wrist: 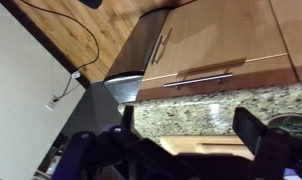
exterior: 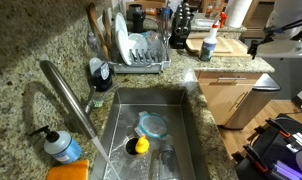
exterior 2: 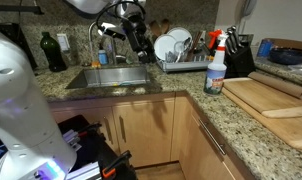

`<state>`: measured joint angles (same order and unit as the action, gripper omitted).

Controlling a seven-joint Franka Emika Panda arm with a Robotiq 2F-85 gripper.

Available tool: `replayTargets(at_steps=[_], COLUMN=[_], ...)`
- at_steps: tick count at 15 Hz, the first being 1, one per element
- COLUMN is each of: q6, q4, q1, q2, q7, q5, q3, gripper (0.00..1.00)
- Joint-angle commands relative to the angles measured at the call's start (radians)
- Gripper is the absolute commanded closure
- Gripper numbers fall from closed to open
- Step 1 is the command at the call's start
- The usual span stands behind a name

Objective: Pick up the white bottle from the countertop and move it to the right.

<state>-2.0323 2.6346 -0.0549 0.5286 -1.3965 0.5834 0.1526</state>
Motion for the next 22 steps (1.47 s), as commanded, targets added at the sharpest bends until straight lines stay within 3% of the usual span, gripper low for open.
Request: replayTargets(at_steps=[1, 2, 3, 6, 9, 12, 14, 15, 17, 18, 19, 20, 22], q6=[0.21, 0.231, 0.187, 0.238, 0.051, -0.099, -0.134, -0.16, -0.19, -0.15, -0.071, -0.17, -0.163], q4=[0.09, 0.099, 0.029, 0.052, 0.101, 0.051, -0.013, -0.04, -0.116, -0.155, -0.199, -0.104, -0.127], q1=[0.014, 0.046, 0.012, 0.036, 0.037, 0.014, 0.077, 0.089, 0.056, 0.036, -0.022, -0.063, -0.1], q2=[0.254, 0.313, 0.172, 0.293, 0.339, 0.36, 0.334, 0.33, 0.272, 0.24, 0.189, 0.284, 0.261], q7=[-0.12, -0.133, -0.096, -0.107, 0.042, 0.255, 0.399, 0.482, 0.645, 0.715, 0.714, 0.732, 0.762], q5=[-0.049, -0.116, -0.056, -0.112, 0.006, 0.101, 0.096, 0.075, -0.091, -0.195, -0.25, -0.243, -0.288], q3=[0.066, 0.054, 0.05, 0.064, -0.002, -0.161, -0.31, -0.369, -0.423, -0.42, -0.37, -0.347, -0.322], gripper=[0.0, 0.0, 0.0, 0.0, 0.0, 0.0, 0.0, 0.0, 0.0, 0.0, 0.0, 0.0, 0.0])
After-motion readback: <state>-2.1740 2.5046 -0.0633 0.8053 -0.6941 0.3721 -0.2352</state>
